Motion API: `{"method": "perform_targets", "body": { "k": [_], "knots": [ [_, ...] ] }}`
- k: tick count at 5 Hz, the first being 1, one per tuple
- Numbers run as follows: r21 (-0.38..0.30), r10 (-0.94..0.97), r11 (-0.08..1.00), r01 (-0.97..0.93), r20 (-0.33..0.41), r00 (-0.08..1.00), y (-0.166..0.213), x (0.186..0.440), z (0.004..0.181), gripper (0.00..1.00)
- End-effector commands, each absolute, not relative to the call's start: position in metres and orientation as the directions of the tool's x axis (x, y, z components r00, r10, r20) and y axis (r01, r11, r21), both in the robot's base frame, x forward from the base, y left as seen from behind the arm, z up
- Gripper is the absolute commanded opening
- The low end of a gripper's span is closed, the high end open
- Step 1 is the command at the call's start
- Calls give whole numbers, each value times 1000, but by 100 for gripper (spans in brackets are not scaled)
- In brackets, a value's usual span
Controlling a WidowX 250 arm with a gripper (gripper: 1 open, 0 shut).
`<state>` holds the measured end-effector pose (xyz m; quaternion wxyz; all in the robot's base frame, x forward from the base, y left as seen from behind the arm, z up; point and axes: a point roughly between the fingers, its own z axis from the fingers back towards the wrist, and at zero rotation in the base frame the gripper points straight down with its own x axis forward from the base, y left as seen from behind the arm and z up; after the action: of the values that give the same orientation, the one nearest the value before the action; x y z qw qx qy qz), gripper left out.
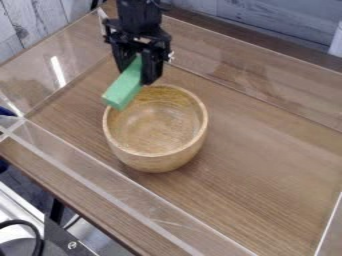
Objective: Remove the green block from inside the brown bowl and put it on the table
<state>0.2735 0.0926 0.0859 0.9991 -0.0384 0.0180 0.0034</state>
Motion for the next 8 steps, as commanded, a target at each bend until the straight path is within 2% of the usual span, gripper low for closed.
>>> {"method": "perform_targets", "body": {
  "k": [1, 3, 8],
  "knots": [
    [-48, -4, 999, 3, -10, 1000, 97, 275, 85, 0],
    [-36, -20, 999, 19, -31, 999, 99, 266, 67, 0],
    [-26, -27, 999, 26, -71, 997, 103, 259, 36, 0]
  ]
}}
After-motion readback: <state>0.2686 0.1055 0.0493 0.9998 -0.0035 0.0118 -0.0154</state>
